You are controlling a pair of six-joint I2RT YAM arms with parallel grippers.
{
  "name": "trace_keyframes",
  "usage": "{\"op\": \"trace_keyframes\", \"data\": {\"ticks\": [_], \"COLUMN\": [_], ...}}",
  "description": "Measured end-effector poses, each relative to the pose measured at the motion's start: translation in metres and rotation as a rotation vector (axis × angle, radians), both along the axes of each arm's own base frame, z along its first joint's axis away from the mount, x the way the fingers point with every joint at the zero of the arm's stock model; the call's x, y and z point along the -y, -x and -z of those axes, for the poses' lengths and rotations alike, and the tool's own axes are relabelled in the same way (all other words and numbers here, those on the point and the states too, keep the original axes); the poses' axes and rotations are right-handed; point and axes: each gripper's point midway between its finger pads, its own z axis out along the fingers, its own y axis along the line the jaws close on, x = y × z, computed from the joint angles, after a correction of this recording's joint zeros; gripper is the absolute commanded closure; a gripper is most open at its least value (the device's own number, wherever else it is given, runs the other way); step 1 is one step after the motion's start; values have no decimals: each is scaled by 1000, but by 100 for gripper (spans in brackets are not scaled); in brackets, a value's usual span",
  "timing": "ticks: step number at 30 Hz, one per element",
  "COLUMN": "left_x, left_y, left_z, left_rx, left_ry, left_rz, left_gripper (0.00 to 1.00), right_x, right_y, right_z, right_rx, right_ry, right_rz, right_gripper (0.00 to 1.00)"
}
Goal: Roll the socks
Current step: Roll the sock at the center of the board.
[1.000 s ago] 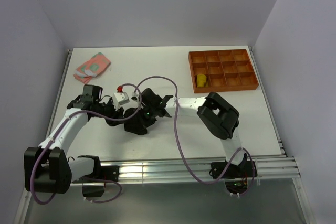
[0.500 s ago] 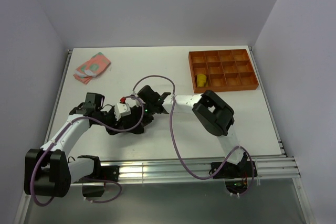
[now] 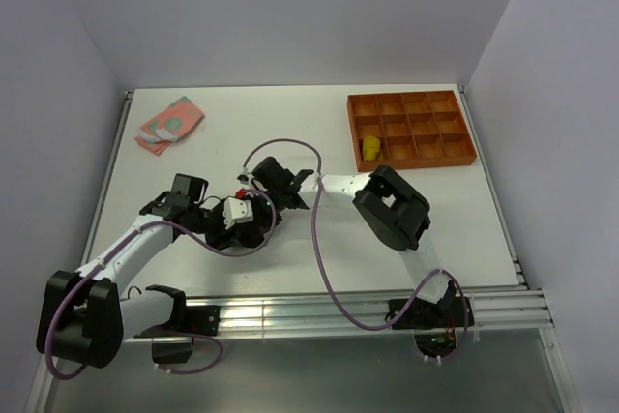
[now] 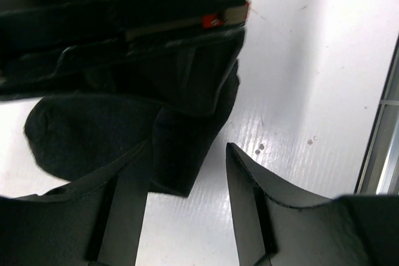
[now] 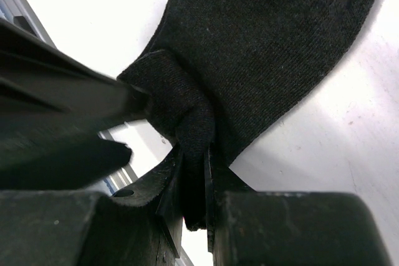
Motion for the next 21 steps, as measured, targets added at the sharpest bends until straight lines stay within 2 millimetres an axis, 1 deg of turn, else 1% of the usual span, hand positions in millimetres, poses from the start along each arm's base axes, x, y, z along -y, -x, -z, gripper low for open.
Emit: {"op": "trace_keyframes", "data": {"ticks": [4, 10, 15, 21], "left_x": [5, 8, 8, 7], "left_y": [3, 11, 12, 11], "left_z": [5, 14, 20, 23], "left_rx": [-5, -26, -43, -56], "left_ry": [-3, -19, -38, -54], "left_rz": [25, 46, 52, 53], "left_gripper": [44, 44, 47, 47], "right_x": [-3, -4, -4, -4], "right_y": [-1, 1, 2, 3], "right_z": [-2, -4, -4, -5], "right_rx": [-1, -10, -15, -21], "right_ry": [-8, -17, -17, -20], "right_rz": [-4, -13, -16, -20], "right_gripper": [99, 99, 99, 99]}}
